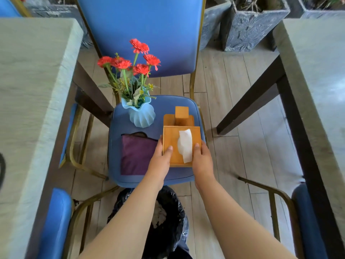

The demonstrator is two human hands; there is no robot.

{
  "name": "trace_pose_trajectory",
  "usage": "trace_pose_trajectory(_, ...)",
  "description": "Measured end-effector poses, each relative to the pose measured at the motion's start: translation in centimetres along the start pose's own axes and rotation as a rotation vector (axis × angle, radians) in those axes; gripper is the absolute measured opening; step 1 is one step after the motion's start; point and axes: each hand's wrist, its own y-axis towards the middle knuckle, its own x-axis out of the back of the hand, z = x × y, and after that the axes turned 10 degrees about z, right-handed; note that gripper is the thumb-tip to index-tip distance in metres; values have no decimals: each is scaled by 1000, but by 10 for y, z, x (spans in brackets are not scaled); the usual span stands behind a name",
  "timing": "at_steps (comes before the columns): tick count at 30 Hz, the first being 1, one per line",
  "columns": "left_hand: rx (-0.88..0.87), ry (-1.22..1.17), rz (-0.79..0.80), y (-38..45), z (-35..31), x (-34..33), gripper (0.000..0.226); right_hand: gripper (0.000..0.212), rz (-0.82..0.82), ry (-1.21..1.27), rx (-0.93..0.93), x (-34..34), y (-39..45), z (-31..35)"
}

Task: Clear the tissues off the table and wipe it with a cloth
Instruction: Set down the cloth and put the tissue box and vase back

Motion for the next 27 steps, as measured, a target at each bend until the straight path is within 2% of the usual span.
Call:
trace_pose_trajectory(10,-179,115,-34,-177,-15,41,48,39,-104,-54,157,-33,-172,35)
trace_pose_trajectory(15,-238,67,-98,-287,0,87,51,35,-61,-76,252,-72,-277,47)
trace_pose_trajectory(20,-262,11,-150,-383,18,145,48,44,3,-116,303,-130,-371,50)
trace_pose_trajectory(23,-304,-1,-205,-420,30,188,47,40,50,-143,349,-167,-411,53)
trace_pose_trajectory(26,-329,-22,-266,-457,32,228,37,38,115,-185,387,-206,-437,60)
trace_pose_trajectory(27,-327,-34,-287,-465,31,242,41,38,136,-200,398,-219,-444,64)
